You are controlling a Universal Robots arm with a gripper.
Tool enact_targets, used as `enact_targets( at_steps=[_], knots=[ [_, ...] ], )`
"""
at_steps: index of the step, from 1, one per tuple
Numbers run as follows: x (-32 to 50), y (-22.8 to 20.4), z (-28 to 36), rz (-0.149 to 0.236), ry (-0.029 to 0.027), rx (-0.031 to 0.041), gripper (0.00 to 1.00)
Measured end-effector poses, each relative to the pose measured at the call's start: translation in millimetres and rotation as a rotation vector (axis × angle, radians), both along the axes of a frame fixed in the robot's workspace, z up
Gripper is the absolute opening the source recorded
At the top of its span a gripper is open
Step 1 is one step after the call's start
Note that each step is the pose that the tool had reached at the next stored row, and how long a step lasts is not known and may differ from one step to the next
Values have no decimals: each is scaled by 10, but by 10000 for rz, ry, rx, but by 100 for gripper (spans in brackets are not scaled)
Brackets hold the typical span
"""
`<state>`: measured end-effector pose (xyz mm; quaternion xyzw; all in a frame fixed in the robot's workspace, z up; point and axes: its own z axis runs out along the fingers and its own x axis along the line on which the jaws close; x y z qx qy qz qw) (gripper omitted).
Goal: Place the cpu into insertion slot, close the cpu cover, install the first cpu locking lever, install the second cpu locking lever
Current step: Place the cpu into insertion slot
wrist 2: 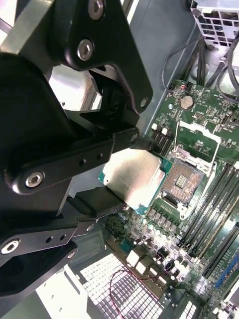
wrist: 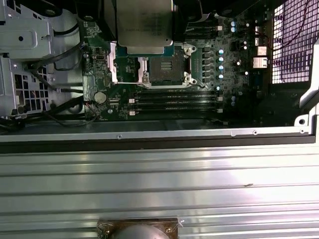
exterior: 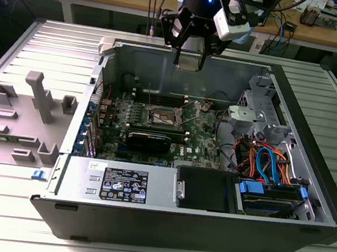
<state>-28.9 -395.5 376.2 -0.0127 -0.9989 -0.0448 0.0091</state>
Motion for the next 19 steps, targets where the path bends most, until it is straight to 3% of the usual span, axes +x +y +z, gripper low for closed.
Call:
enact_targets(
  at_steps=[11, 19],
  knots=[
    [1, -12, 1, 2, 1, -1, 54],
    [0, -100, -6, 1, 0, 0, 54]
  ],
)
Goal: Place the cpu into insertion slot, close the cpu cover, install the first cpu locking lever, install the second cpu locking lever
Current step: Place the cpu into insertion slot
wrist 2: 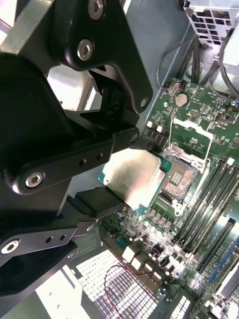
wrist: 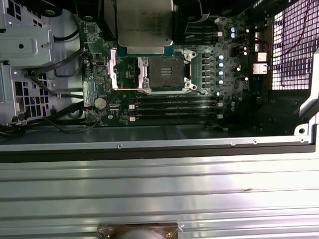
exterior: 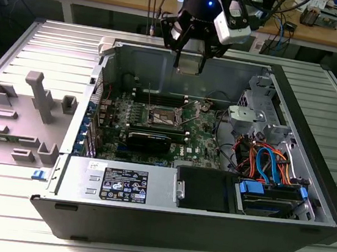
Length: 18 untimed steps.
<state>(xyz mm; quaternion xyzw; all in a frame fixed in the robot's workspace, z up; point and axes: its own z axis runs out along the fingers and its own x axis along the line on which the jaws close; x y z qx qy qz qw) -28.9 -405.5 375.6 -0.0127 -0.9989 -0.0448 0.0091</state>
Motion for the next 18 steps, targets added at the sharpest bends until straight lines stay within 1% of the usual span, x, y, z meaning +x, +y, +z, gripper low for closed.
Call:
enact_targets(
  at_steps=[3, 6, 8, 10, 15, 18],
  knots=[
    [0, -4, -1, -53, 1, -3, 54],
    [1, -5, -4, -264, 1, -1, 54],
    [2, -5, -18, -659, 0, -10, 54],
    [2, -5, -40, -1216, 0, -20, 54],
    [2, -5, -71, -2065, 0, -29, 54],
    [2, -4, -87, -2467, 0, -43, 54]
  ],
)
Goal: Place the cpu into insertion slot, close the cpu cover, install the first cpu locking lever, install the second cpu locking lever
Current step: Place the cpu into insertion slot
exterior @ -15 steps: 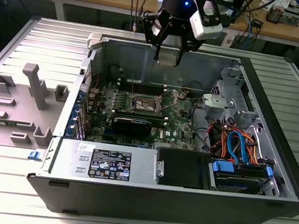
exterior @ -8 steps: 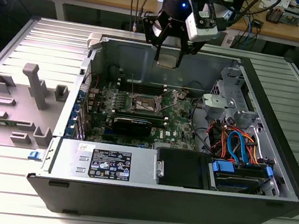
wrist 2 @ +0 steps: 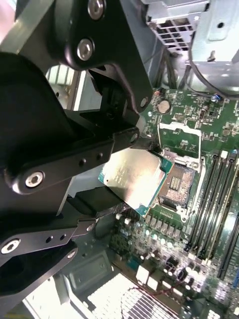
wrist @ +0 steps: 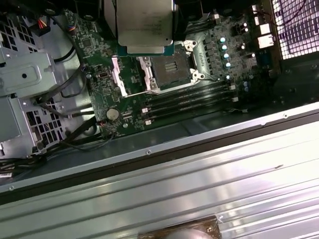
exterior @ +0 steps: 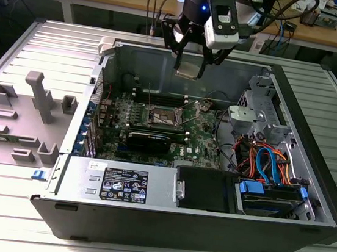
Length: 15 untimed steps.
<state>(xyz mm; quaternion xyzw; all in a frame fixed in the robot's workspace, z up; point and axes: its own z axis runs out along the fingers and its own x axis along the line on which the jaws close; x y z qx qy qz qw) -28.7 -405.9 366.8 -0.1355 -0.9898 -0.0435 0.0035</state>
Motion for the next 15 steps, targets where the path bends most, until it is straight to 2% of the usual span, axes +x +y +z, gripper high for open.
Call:
enact_targets(
  at_steps=[5, 10, 15],
  knots=[
    [0, 0, -27, -716, -1, -18, 54],
    [1, 0, -53, -1653, 0, -47, 54],
    [0, 0, -54, -1672, -1, -46, 54]
  ],
)
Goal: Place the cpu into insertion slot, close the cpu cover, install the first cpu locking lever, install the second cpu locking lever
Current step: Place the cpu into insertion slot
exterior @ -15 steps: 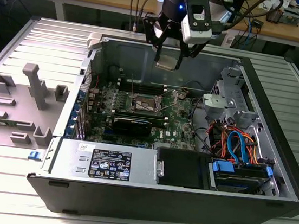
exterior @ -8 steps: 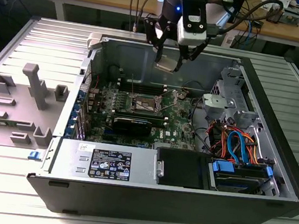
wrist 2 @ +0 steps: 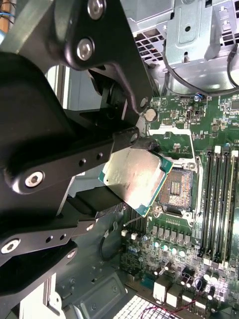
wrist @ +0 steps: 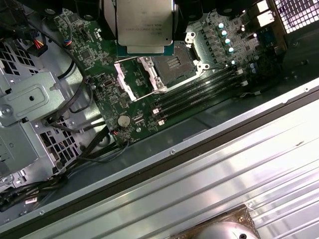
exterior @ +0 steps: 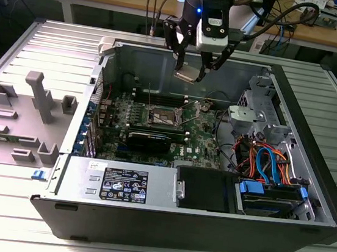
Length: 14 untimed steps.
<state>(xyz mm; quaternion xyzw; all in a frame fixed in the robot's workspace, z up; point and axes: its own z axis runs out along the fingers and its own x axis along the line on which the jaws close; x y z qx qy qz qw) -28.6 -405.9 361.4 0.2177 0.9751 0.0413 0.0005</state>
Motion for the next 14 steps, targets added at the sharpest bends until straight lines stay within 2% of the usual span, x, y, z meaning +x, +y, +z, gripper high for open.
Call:
enact_targets(
  at_steps=[10, 14],
  knots=[
    [0, 0, 0, -5, 0, 0, 54],
    [0, 0, -3, -350, 0, 0, 54]
  ],
)
